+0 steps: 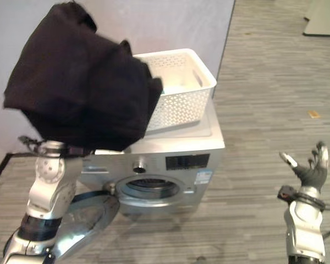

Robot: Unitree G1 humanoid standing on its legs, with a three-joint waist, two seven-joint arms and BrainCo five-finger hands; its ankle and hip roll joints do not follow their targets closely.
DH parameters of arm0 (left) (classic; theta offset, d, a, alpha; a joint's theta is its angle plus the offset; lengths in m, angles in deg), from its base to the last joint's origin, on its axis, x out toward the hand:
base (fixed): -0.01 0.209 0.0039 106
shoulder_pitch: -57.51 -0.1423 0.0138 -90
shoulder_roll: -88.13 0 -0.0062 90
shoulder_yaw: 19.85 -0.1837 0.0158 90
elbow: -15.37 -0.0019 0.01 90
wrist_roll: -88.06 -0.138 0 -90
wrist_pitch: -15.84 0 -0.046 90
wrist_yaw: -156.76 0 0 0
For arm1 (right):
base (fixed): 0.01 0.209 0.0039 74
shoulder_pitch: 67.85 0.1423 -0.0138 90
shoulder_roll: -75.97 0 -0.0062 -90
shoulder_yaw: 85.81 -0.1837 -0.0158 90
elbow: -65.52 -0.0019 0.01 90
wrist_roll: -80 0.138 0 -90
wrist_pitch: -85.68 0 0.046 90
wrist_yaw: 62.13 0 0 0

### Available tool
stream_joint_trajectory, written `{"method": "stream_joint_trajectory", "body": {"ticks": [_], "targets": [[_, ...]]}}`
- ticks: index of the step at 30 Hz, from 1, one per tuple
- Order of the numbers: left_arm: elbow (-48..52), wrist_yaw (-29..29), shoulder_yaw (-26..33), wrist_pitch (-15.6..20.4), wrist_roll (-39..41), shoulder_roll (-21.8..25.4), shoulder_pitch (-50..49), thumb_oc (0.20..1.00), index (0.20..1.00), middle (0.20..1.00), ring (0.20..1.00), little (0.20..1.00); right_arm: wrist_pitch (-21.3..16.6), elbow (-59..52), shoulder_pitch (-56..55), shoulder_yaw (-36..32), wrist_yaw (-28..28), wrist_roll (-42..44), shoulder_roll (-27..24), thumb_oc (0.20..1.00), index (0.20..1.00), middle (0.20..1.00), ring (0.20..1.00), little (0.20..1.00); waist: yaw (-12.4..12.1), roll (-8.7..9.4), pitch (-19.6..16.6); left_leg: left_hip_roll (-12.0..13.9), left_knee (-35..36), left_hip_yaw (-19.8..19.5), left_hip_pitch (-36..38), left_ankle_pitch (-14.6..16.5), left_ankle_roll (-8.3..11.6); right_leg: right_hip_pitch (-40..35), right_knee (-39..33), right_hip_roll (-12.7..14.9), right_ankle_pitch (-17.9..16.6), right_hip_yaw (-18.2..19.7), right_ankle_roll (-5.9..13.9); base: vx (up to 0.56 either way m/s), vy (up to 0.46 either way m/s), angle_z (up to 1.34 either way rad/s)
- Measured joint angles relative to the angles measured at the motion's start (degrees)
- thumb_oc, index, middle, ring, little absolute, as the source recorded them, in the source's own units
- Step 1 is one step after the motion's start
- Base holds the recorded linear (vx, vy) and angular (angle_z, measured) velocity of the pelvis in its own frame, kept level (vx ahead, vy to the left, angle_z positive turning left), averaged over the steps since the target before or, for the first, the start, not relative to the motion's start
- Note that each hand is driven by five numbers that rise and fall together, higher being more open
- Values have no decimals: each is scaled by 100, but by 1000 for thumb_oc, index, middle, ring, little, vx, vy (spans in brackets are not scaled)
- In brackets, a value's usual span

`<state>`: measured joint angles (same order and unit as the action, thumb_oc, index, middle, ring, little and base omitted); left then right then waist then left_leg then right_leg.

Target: Grab the laundry basket,head to the washer,open it,put in the laundry and shut it.

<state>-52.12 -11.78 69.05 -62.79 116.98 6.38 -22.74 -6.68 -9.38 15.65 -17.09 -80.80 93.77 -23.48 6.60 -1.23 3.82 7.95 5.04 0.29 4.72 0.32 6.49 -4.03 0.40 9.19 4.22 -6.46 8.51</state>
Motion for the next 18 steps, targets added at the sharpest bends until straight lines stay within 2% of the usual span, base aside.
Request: {"method": "stream_joint_trajectory", "body": {"ticks": [6, 11, 14, 15, 18], "targets": [[156, -359, 442, 0, 212, -106, -938, 200, 200, 200, 200, 200, 90, 1719, 24, 125, 52, 331, 368, 1000, 1000, 1000, 1000, 1000, -322, 14, 18, -17, -18, -199, -78, 0, 0, -119, -94, 10, -9, -195, 7, -2, -36, 17], [99, -630, 420, -23, 255, -238, -1711, 200, 200, 200, 200, 200, 79, 2772, -33, 242, 209, 639, 581, 1000, 1000, 1000, 1000, 1000, -545, 14, 68, -31, -79, -368, -170, -1, 0, -207, -160, 4, -3, -364, 17, 0, -30, 18], [-467, -843, 112, -168, 259, -268, -2244, 200, 200, 200, 200, 200, 36, 3604, -5, 312, 393, 820, 771, 1000, 1000, 1000, 1000, 1000, -653, -1, 169, -32, -158, -471, -290, -3, 3, -216, -170, 0, 0, -497, 13, -10, -31, 20], [-804, -855, 15, -333, 258, -274, -2540, 200, 200, 200, 200, 200, 124, 3860, -17, 354, 417, 903, 907, 1000, 1000, 1000, 1000, 1000, -730, -9, 232, -31, -196, -481, -327, -3, 2, -210, -175, -11, 0, -513, 10, -8, -22, 15], [-1634, -891, 15, -503, 257, -339, -2866, 200, 200, 200, 200, 200, 125, 4390, 53, 563, 585, 1028, 1059, 1000, 1000, 1000, 1000, 1000, -738, -23, 361, -27, -229, -600, -420, -3, 2, -201, -181, -23, 2, -619, 5, -25, -11, 18]]}}
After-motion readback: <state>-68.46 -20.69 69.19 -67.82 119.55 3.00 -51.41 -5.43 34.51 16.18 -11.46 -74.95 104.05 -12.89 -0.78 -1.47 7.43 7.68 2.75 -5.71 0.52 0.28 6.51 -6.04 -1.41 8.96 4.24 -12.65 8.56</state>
